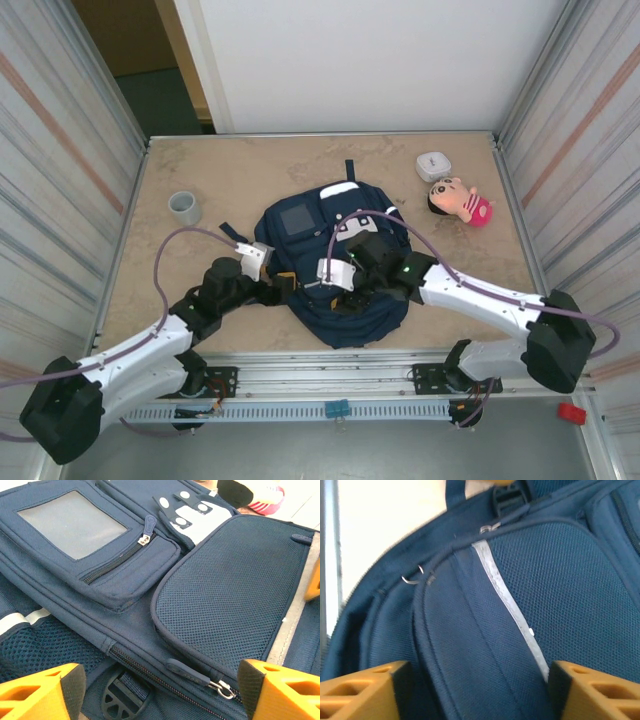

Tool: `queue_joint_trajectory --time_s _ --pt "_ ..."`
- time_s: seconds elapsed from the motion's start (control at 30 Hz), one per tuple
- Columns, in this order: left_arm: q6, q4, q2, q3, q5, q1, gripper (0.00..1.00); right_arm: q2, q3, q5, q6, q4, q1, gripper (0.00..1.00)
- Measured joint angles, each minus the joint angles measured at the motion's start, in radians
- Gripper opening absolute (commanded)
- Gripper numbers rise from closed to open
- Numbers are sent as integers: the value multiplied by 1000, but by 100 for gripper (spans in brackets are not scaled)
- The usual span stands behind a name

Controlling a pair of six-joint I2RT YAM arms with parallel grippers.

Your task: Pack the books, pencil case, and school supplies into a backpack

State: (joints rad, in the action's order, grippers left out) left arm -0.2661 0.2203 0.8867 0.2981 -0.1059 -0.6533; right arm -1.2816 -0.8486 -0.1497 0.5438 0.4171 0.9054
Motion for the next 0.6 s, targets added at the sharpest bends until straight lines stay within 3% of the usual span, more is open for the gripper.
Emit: queue_joint_trajectory --time_s 0.1,0.2,0.6 --pt "16 0 6 1 -12 0 80 -26 -5 34 43 0 1 21" --pt "58 3 19 1 -45 0 76 -25 -22 40 68 14 -9 3" --pt "247 172 209 1 -235 -2 76 85 -72 -103 98 90 -142 0"
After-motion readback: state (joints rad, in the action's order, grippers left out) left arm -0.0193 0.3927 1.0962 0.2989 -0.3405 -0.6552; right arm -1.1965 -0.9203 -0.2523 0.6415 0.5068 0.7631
